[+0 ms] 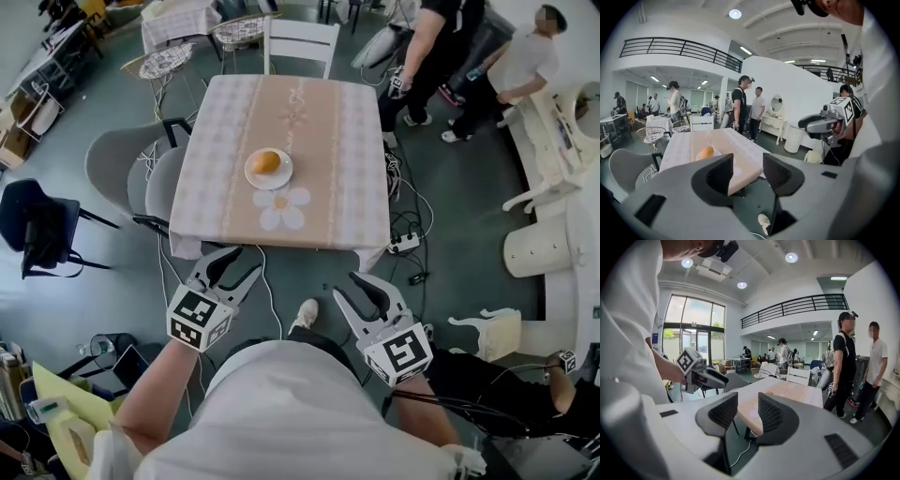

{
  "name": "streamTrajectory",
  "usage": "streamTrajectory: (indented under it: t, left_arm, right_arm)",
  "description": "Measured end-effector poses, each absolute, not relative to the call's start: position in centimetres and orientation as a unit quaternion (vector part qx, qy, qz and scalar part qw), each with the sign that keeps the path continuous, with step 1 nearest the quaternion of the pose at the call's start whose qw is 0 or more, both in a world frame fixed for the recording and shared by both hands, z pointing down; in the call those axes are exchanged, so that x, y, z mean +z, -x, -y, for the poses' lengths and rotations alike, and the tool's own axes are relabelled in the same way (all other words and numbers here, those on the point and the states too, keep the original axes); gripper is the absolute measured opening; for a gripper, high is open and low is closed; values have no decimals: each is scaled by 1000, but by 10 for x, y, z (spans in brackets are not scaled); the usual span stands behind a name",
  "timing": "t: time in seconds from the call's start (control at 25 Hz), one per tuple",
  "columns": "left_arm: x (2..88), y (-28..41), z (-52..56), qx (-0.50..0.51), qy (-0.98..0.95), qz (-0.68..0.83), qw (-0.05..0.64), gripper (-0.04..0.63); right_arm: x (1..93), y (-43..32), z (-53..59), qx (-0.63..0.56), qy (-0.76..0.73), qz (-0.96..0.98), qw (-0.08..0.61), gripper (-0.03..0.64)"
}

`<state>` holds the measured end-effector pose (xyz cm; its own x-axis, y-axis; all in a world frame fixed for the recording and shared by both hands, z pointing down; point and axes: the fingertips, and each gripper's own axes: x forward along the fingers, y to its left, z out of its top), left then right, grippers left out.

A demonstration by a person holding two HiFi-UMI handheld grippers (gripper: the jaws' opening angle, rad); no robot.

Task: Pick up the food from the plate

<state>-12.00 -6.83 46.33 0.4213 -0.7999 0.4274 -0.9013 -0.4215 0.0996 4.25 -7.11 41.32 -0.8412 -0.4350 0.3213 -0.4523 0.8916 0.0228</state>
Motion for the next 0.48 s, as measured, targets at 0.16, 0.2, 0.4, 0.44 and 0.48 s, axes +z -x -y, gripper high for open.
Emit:
streamTrajectory:
  t: [0.16, 0.2, 0.4, 0.44, 0.48]
  left_arm:
    - [477, 128, 128, 182, -811, 534, 157, 210]
    - [483, 131, 144, 188, -807, 537, 157, 214]
    - [522, 153, 209, 241, -791, 537, 165, 247]
    - [528, 158, 222, 248, -789, 538, 167, 255]
    - [534, 163, 234, 254, -787, 537, 168, 258]
  right_arm:
    - [419, -64, 101, 31, -233, 958, 166, 143]
    - [423, -69, 109, 34, -235, 956, 170, 144]
    - [429, -86, 133, 56, -266, 946, 176, 144]
    - [428, -89, 138, 59, -274, 944, 176, 144]
    - [426, -92, 142, 63, -285, 940, 175, 144]
